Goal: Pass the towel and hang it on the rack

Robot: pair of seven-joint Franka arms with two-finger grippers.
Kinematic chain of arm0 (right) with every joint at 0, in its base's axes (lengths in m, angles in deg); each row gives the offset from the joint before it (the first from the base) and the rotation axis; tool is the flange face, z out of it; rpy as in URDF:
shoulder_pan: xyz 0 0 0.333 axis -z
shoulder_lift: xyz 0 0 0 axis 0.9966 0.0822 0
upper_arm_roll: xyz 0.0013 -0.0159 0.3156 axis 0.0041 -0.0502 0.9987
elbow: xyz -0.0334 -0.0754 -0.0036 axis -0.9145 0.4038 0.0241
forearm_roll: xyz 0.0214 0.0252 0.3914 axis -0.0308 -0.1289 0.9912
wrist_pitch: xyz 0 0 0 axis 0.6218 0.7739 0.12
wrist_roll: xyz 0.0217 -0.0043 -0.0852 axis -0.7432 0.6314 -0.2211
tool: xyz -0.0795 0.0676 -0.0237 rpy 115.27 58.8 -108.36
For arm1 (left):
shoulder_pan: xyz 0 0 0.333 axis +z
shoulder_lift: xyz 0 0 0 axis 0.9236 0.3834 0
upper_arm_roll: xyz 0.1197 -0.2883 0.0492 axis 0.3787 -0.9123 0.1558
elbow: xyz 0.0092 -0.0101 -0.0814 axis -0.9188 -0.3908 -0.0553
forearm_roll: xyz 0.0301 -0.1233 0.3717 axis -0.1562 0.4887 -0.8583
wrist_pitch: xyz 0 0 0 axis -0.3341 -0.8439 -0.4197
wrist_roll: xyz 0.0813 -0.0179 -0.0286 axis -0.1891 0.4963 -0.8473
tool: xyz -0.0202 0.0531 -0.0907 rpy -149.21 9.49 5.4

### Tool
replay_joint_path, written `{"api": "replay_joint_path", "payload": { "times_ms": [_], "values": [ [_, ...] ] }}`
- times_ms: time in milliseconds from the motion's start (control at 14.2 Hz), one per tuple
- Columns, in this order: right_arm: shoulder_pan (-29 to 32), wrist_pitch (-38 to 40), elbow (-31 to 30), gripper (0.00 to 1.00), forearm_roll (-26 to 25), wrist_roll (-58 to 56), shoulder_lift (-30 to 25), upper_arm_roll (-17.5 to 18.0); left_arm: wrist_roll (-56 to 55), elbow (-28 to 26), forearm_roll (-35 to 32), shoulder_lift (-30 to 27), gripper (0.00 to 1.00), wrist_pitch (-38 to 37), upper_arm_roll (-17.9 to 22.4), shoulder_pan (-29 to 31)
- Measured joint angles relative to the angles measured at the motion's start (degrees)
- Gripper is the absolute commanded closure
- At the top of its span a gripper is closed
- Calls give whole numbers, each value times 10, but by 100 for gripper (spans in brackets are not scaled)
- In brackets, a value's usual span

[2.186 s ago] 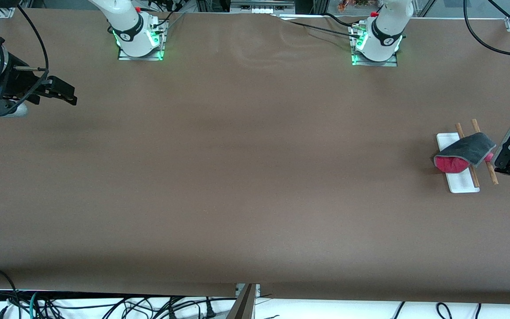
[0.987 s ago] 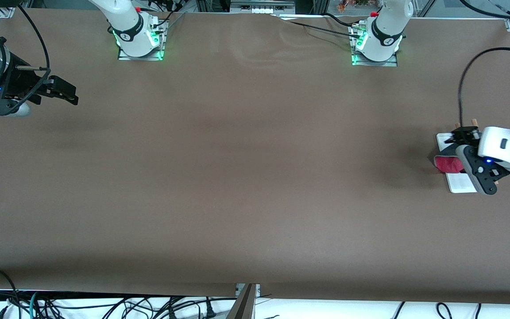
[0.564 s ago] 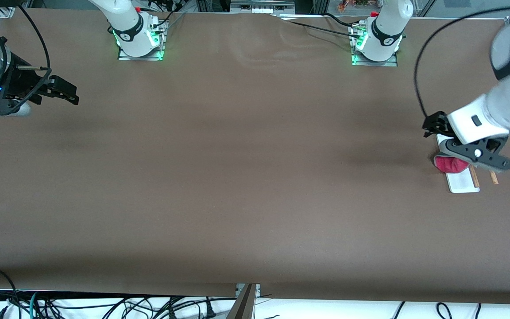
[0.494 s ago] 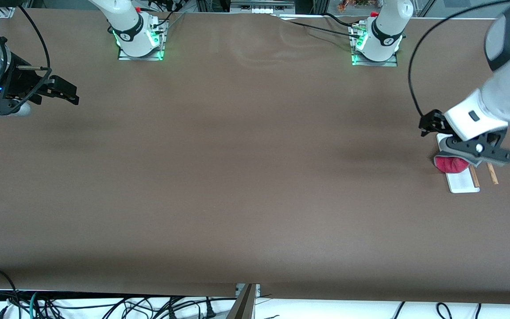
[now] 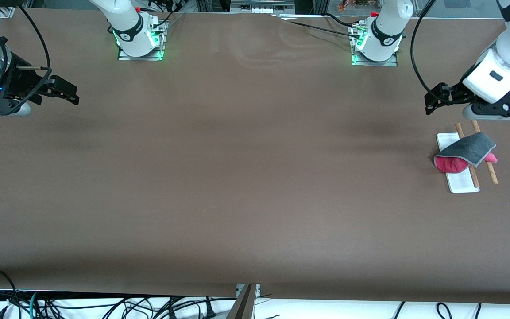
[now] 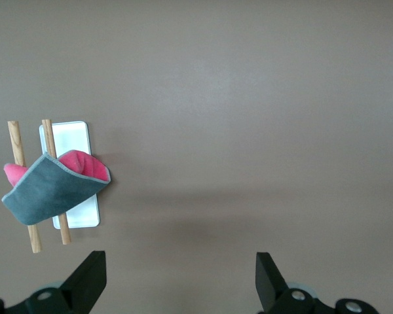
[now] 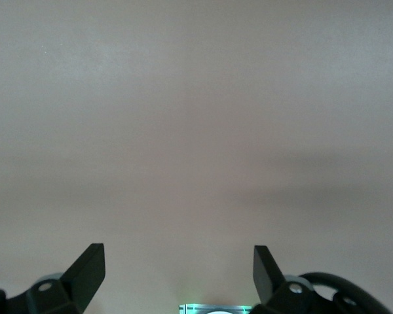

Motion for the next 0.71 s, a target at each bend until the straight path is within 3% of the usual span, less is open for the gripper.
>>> {"api": "replay_joint_path", "payload": {
  "times_ms": [705],
  "values": [
    [0, 0, 0, 0, 0, 0, 0, 0, 11, -9, 28, 0, 0, -16, 19, 7]
  ]
}}
